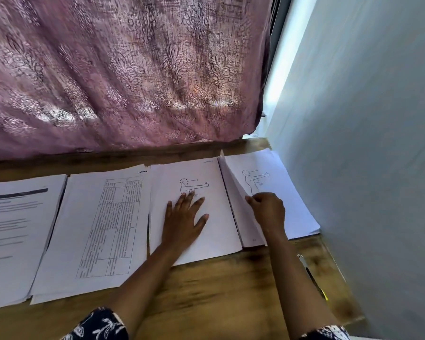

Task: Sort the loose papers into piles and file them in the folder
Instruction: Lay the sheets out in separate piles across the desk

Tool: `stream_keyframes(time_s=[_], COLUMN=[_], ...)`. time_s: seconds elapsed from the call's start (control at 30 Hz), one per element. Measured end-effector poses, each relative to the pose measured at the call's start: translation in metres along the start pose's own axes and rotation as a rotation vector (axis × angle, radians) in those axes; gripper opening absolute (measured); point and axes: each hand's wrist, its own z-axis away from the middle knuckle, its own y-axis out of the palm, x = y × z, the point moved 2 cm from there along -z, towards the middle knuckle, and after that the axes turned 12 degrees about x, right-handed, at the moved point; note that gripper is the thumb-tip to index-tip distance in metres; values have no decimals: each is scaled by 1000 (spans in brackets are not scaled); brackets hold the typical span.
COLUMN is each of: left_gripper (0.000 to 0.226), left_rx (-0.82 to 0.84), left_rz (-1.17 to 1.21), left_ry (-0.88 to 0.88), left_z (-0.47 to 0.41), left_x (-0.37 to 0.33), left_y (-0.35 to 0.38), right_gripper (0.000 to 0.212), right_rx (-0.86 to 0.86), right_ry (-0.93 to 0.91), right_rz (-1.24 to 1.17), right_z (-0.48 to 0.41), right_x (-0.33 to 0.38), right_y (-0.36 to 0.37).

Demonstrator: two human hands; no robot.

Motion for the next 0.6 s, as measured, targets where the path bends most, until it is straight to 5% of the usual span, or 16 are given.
stream_keyframes(time_s=[0.13,0.33,0.47,0.6], left_gripper=[61,42,37,39], left_rx=[12,65,-46,-125], left_rz=[243,1228,1037,967], left_ry=[9,-138,-293,-327], left_z=[-5,-4,0,6], left_x=[2,-12,11,29], left_y=[-10,-56,-60,-60], right_gripper=[24,22,26,31], right_rx=[-26,261,500,184], right_ry=[-35,-339,-408,-382], right_rz=[-57,7,-16,33], right_z=[10,44,52,38], right_x=[8,60,69,46], right_y=[-17,25,53,43])
